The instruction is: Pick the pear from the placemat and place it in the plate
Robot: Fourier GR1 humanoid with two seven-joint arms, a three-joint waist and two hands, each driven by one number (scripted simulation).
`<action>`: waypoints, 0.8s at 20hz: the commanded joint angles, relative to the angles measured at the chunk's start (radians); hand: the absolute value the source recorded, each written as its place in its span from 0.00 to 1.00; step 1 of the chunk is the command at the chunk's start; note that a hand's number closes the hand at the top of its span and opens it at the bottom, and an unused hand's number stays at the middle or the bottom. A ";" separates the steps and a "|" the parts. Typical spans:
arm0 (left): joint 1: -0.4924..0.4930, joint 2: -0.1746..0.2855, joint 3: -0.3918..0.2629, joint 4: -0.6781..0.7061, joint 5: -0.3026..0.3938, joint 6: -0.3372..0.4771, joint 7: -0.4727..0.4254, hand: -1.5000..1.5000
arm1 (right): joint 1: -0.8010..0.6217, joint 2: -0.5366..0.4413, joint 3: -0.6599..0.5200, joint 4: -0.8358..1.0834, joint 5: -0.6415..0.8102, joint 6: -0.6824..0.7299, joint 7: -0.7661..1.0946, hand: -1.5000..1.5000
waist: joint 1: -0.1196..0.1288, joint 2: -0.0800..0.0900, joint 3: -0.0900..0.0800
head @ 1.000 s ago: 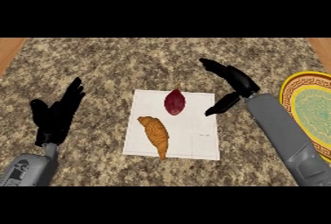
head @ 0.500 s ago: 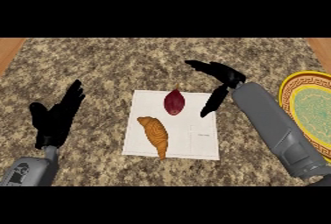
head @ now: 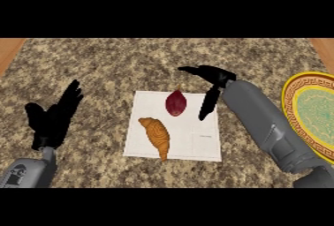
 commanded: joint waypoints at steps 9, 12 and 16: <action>-0.031 -0.018 0.043 0.031 -0.044 -0.034 -0.006 0.50 | -0.047 0.110 -0.018 0.160 0.118 -0.027 -0.001 0.00 | 0.006 0.005 0.000; 0.018 -0.040 0.028 -0.041 -0.046 -0.023 0.037 0.50 | -0.097 0.101 -0.039 0.186 0.132 -0.009 -0.004 0.00 | 0.011 0.004 0.000; -0.027 -0.065 0.025 -0.020 -0.075 -0.010 0.059 0.50 | -0.107 0.121 -0.041 0.195 0.161 -0.002 0.023 0.00 | 0.004 0.002 0.000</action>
